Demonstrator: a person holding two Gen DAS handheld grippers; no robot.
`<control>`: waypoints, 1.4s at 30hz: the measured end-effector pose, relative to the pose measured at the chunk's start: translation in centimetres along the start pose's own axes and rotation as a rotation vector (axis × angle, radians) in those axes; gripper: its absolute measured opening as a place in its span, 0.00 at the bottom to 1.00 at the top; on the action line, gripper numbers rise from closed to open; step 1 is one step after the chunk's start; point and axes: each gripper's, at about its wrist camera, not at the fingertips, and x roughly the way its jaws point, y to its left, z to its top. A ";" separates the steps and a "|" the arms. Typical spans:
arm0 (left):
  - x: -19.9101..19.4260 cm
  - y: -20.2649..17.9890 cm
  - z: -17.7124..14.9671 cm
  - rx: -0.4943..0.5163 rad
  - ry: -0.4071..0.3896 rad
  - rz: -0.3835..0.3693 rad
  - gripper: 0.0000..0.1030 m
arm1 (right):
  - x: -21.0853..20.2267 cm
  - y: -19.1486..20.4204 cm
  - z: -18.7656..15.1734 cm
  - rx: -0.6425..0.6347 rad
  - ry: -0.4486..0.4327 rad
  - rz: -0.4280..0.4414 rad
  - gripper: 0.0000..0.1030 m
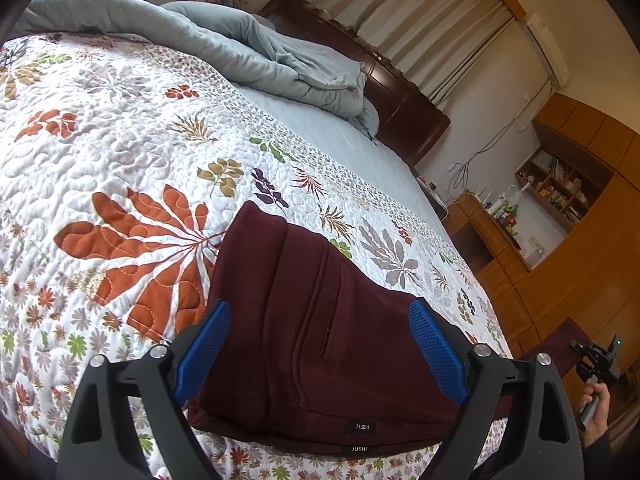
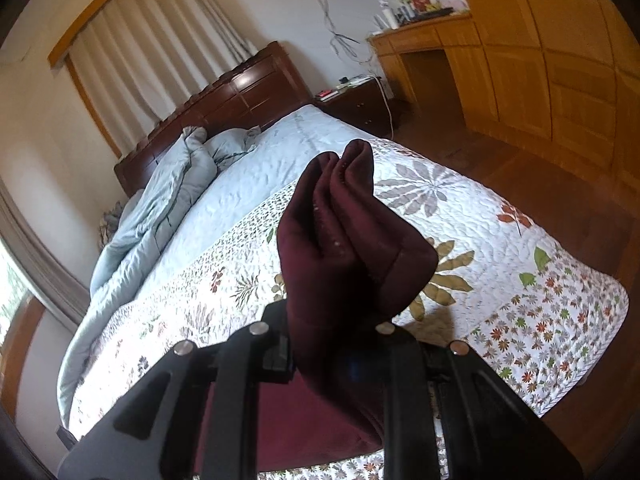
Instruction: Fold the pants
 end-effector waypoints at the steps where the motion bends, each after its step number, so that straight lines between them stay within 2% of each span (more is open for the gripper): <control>1: 0.0 0.0 0.0 0.000 0.000 0.000 0.88 | 0.0 0.5 0.0 -0.013 0.000 -0.003 0.17; 14: -0.8 0.7 -0.1 -0.033 -0.008 -0.013 0.88 | 0.8 7.8 -2.2 -0.249 0.011 -0.039 0.17; 23: -0.9 1.0 0.1 -0.050 -0.011 -0.022 0.88 | 2.8 12.7 -5.5 -0.421 0.046 -0.057 0.17; 38: -0.9 1.0 -0.2 -0.060 -0.006 -0.030 0.88 | 7.8 21.3 -15.9 -0.873 0.107 -0.131 0.17; 42: -0.9 1.0 -0.2 -0.060 -0.003 -0.031 0.88 | 9.5 22.6 -19.8 -1.046 0.118 -0.182 0.17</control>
